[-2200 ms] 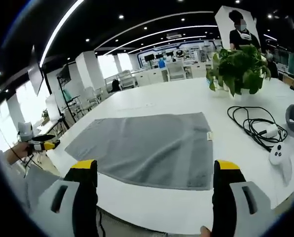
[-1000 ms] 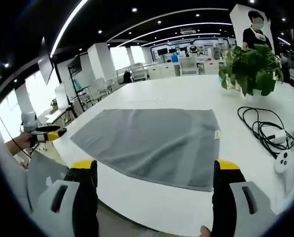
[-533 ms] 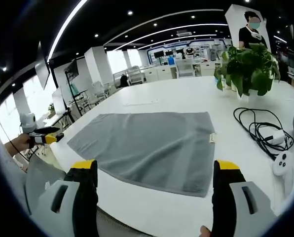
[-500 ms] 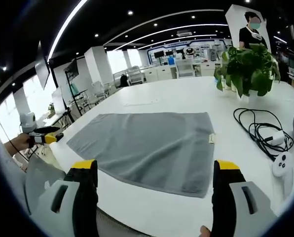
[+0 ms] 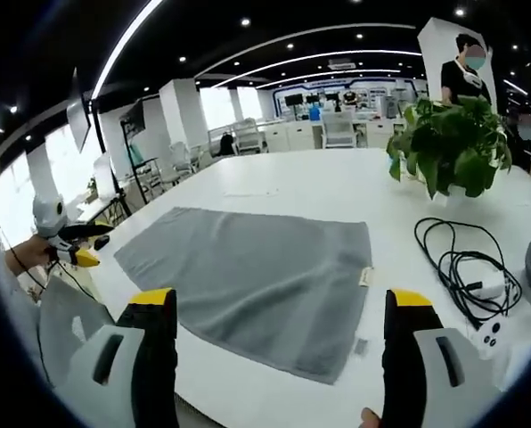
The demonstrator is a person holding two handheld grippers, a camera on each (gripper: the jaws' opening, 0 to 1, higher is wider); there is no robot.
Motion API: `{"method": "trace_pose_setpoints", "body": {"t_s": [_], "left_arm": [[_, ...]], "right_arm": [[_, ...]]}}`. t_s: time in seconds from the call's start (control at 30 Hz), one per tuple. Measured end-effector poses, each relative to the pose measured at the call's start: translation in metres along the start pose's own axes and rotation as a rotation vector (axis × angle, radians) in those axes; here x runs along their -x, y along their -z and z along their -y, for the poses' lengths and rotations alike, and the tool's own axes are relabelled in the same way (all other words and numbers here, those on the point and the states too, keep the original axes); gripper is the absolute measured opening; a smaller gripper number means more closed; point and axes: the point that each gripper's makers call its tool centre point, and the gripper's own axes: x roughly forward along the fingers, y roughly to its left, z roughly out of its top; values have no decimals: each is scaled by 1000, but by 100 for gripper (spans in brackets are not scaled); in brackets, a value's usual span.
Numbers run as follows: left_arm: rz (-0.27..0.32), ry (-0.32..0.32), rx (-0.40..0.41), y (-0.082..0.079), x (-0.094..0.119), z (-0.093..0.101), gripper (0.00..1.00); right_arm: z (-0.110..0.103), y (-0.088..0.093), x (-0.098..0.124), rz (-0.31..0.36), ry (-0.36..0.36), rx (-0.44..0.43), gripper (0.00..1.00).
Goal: Fold the towel on the table until its edges align and the towel forms a compact rectangular stack.
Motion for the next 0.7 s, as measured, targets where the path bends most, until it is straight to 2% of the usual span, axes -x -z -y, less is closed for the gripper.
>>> {"method": "trace_pose_setpoints", "body": {"t_s": [0.1,0.2,0.33,0.47,0.7], "left_arm": [[4,24,-5,-7,-10,12,85],[-5,68,-44,-14,-22,31,85],[23,134,-71,-33,-39,59,85],[14,187,-126,-47,-55,80,85],[35,255,-215,-72,-73,106,85]], "right_arm": [[2,-10,1,11,-9,6,98],[6,-17,1,19,-16,14,98],[13,-29,3,27,-34,37,98],[29,-37,4,16,-25,71,97],[55,-54,7,11,-21,124,97]]}}
